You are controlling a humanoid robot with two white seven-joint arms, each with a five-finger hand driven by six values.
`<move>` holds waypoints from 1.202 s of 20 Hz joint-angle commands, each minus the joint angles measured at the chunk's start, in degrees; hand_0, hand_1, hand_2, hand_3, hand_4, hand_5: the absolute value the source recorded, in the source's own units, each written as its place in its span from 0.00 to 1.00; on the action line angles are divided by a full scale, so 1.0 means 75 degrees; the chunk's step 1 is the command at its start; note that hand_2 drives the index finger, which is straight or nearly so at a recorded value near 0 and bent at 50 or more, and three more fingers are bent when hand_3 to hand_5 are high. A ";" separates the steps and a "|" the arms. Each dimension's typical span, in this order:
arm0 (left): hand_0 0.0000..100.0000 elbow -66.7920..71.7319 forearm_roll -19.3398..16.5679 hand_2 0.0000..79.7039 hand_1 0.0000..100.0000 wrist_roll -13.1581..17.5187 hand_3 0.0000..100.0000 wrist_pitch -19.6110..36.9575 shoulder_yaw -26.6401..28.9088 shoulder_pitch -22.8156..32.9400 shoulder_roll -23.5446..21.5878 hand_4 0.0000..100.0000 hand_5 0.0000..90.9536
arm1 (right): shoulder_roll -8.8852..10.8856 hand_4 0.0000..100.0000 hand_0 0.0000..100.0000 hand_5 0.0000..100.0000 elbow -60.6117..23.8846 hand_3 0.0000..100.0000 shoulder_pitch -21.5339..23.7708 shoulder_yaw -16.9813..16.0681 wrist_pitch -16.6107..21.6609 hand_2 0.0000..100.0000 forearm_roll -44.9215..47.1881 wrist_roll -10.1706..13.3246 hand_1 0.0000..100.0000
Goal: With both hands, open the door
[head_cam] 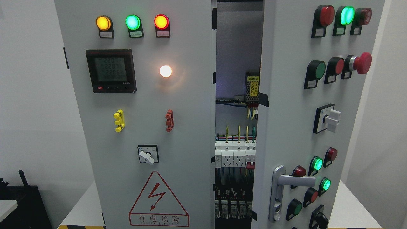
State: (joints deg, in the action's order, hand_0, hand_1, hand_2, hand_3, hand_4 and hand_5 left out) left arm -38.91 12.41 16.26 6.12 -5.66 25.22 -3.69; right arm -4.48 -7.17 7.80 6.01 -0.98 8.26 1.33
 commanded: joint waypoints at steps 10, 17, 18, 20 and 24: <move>0.00 -0.6740 0.3079 0.00 0.00 0.0035 0.00 0.0109 -0.0358 0.1793 -0.3315 0.04 0.00 | -0.0247 0.00 0.00 0.00 -0.0005 0.00 0.0003 -0.0051 0.0002 0.00 0.0000 -0.0001 0.00; 0.00 -0.7188 0.3348 0.00 0.00 0.0035 0.00 0.1725 -0.0381 0.2355 -0.4288 0.04 0.00 | -0.0270 0.00 0.00 0.00 -0.0005 0.00 0.0003 -0.0051 0.0002 0.00 0.0000 -0.0001 0.00; 0.00 -0.7211 0.3523 0.00 0.00 0.0035 0.00 0.1936 -0.0439 0.2368 -0.4463 0.04 0.00 | -0.0270 0.00 0.00 0.00 -0.0005 0.00 0.0003 -0.0051 -0.0010 0.00 0.0000 -0.0001 0.00; 0.00 -0.7281 0.3619 0.00 0.00 0.0035 0.00 0.2008 -0.0452 0.2274 -0.4559 0.04 0.00 | -0.0305 0.00 0.00 0.00 -0.0005 0.00 0.0003 -0.0039 0.0002 0.00 0.0000 -0.0001 0.00; 0.00 -0.7281 0.3630 0.00 0.00 0.0210 0.00 0.1985 -0.0405 0.2016 -0.4571 0.04 0.00 | -0.0306 0.00 0.00 0.00 -0.0005 0.00 0.0003 -0.0039 0.0002 0.00 0.0000 -0.0001 0.00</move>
State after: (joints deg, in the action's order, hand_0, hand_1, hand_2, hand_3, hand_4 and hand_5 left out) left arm -84.86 37.75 16.29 20.47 -8.22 40.93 -29.91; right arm -6.24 -7.20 7.82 5.70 -1.00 8.28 1.28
